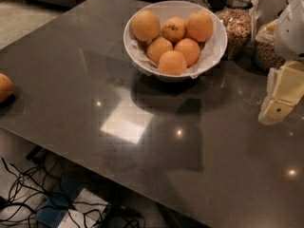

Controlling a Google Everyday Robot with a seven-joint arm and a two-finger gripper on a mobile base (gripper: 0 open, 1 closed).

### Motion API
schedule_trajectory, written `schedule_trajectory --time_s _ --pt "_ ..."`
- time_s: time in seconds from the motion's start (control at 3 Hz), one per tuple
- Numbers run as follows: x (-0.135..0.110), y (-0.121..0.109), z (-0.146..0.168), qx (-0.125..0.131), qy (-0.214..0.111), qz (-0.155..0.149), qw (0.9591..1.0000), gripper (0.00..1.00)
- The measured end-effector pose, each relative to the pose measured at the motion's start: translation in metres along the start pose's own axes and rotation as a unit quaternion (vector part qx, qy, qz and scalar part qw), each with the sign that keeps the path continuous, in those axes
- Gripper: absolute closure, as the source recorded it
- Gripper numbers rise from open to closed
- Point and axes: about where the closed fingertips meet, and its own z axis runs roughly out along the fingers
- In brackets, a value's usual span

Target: Pick orange from white bowl

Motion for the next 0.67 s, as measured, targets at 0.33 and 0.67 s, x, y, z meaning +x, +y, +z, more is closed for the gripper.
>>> schedule_trajectory --time_s 0.33,0.67 --pt "-0.003 -0.001 0.000 0.004 -0.003 -0.001 1.0000 0.00" --pt "-0.030 -0.022 0.014 0.015 -0.028 -0.003 0.9995 0.00"
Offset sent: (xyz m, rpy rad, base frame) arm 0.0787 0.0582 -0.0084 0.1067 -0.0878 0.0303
